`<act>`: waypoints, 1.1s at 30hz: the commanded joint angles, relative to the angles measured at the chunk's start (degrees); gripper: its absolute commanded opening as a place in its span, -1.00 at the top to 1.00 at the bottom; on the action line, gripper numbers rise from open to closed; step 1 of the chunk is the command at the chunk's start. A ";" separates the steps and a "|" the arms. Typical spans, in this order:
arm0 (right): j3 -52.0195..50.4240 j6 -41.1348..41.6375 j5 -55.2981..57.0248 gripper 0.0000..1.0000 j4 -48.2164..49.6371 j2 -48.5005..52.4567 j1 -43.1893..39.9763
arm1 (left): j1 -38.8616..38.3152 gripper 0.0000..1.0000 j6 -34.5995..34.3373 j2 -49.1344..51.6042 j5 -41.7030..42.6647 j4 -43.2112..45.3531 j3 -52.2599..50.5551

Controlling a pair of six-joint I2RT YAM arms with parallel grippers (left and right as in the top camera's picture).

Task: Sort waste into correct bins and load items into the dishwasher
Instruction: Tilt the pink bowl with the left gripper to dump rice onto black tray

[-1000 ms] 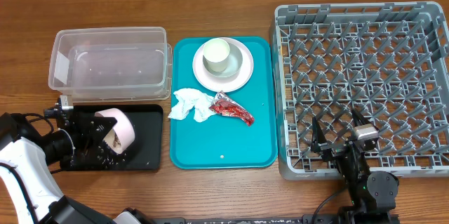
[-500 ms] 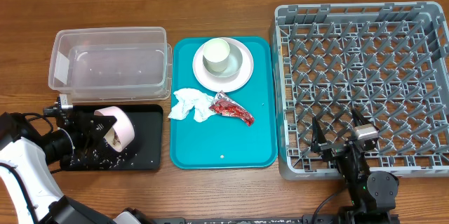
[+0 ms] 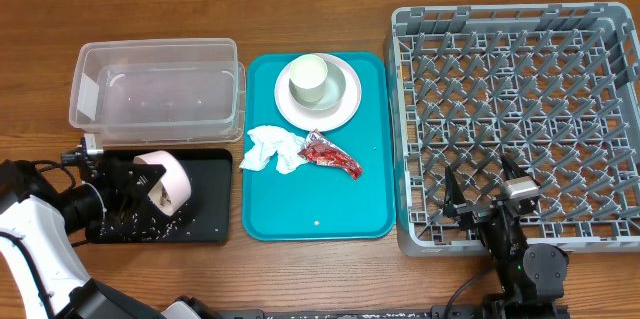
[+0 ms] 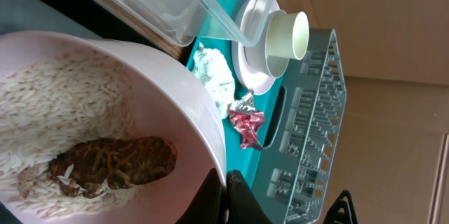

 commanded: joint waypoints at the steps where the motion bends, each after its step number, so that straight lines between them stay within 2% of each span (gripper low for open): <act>1: -0.61 0.22 0.17 -1.00 0.28 -0.46 0.42 | 0.48 0.92 1.29 -1.40 2.60 0.17 -0.42; 14: -0.61 0.22 0.17 -1.00 0.28 -0.46 0.42 | 4.96 0.92 3.41 -1.40 6.36 -0.98 -0.42; 33: -0.61 0.22 0.17 -1.00 0.28 -0.46 0.42 | 5.46 0.92 3.98 -1.29 6.64 -1.09 -0.42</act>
